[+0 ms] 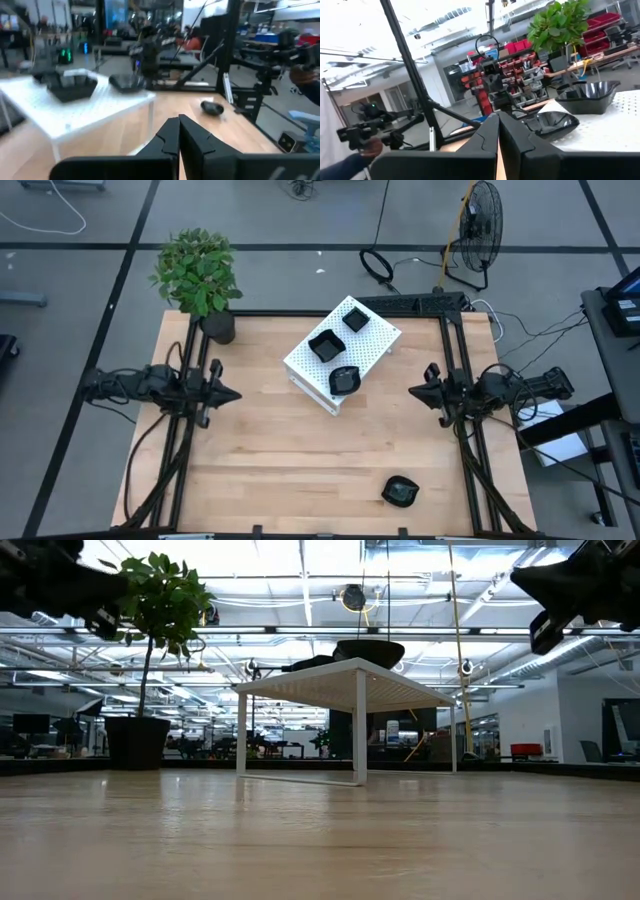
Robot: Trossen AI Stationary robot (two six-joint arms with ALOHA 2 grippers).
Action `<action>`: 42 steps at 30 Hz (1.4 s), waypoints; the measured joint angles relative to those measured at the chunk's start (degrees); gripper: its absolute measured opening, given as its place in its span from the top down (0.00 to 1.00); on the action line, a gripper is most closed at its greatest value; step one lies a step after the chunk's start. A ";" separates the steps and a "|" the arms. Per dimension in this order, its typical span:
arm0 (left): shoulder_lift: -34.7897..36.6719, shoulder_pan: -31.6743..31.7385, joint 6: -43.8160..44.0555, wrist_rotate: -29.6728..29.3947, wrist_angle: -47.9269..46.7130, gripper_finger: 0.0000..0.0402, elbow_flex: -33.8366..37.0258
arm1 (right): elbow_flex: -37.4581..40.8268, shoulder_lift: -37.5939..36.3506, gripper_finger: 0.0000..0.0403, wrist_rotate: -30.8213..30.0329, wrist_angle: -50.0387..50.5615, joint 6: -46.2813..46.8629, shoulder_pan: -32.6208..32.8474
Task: Pick & Place Mini shaped plates
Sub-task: Stack the black leaf shaped plate on top of the black leaf shaped plate on the shelf
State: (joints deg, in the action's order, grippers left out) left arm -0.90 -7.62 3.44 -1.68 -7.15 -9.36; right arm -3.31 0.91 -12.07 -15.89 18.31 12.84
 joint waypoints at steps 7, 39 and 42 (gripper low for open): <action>0.50 1.26 2.91 -1.37 -0.39 0.93 0.15 | 0.00 2.53 0.99 4.14 -8.14 4.93 0.08; 0.50 1.22 2.88 -1.40 -0.28 0.86 0.15 | -56.52 85.45 0.42 6.26 60.25 26.01 30.14; 0.50 1.22 2.90 -1.40 -0.28 0.86 0.15 | -53.66 88.19 0.45 6.37 55.37 27.53 31.70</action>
State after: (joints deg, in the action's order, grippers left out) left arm -0.40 -6.39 6.34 -3.07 -7.43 -9.21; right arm -56.97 89.10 -5.70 39.48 45.85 44.54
